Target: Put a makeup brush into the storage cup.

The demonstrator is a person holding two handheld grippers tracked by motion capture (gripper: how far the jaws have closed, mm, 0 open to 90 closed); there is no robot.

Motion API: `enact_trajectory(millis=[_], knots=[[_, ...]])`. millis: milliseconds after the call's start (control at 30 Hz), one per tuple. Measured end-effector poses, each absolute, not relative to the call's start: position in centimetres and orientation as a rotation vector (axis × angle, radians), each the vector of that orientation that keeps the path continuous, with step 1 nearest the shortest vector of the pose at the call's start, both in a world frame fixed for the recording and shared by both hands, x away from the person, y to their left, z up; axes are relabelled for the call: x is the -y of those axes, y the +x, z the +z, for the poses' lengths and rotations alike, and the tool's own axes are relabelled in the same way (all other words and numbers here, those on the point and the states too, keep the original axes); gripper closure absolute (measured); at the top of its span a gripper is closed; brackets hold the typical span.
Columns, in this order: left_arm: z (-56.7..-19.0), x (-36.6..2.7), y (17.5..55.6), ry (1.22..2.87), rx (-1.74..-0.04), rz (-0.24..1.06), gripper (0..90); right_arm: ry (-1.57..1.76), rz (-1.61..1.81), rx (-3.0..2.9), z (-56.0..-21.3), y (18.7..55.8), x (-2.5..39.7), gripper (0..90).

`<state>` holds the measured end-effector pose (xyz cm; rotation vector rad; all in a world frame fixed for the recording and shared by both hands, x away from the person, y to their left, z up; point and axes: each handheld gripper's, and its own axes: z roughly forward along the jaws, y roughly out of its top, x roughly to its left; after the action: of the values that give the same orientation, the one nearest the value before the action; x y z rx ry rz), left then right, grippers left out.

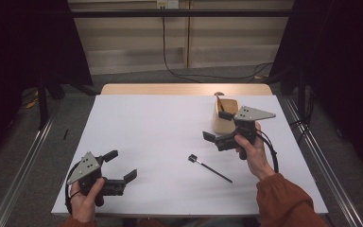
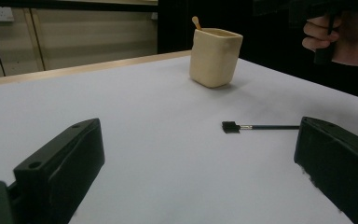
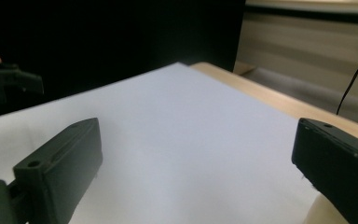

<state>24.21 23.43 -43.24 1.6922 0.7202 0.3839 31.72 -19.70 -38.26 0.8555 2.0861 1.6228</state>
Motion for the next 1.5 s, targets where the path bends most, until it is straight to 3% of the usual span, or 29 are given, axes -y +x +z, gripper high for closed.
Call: enact_trajectory(millis=[567, 1000, 1100, 1367, 1500], knots=[[-43.3, -23.5, 24.3, 1.702, -0.716, 0.391, 1.7, 0.876, 1.308, -2.510, -39.2, 33.0, 19.1, 5.6], [-43.3, -23.4, 24.4, 1.706, -0.712, 0.392, 1.7, 0.903, 1.009, -2.810, -41.1, 33.8, 17.3, 15.2], [-43.4, -23.4, 24.4, 1.705, -0.712, 0.390, 1.7, 0.904, 0.939, -2.863, -41.6, 34.0, 17.1, 20.8], [-43.4, -23.4, 24.4, 1.708, -0.710, 0.389, 1.7, 0.894, 0.760, -2.963, -42.4, 34.4, 16.1, 19.8], [-43.4, -23.4, 24.4, 1.706, -0.712, 0.387, 1.7, 0.891, 0.649, -3.012, -42.9, 34.5, 15.6, 26.2]])
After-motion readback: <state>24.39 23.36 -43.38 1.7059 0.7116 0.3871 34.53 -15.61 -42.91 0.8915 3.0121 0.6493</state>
